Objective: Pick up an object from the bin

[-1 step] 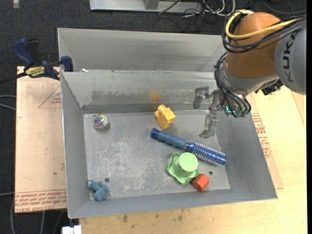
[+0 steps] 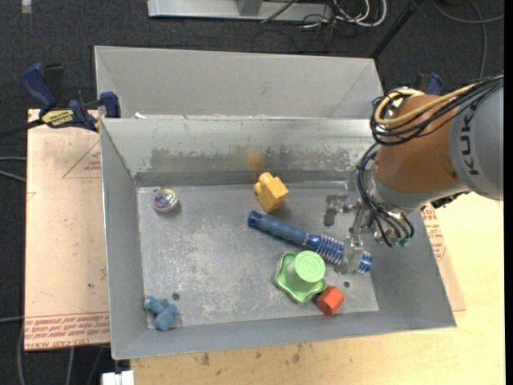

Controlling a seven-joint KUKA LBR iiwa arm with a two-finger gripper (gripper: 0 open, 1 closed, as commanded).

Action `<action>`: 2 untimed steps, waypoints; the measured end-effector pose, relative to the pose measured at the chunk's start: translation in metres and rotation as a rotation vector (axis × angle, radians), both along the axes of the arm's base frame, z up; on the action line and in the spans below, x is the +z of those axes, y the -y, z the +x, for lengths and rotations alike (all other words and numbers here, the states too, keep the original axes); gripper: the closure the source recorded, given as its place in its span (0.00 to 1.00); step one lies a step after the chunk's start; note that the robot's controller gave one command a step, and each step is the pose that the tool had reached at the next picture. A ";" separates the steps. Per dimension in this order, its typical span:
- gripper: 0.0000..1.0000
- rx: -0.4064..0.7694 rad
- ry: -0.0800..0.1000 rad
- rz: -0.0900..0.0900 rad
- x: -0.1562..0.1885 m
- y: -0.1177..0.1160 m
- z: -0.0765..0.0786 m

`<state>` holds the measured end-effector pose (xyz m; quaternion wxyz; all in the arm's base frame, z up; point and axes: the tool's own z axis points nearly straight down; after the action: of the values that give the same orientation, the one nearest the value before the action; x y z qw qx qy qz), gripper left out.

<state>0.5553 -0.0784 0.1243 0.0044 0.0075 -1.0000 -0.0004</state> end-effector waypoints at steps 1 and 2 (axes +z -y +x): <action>0.00 0.182 0.008 0.002 -0.056 -0.001 0.015; 1.00 0.183 0.009 0.001 -0.055 -0.001 0.016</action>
Offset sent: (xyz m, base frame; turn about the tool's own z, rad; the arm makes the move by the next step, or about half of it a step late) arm 0.0155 0.0000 -0.0543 -0.1841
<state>0.5710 -0.0773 0.0691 -0.0001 0.0990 -0.9951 -0.0005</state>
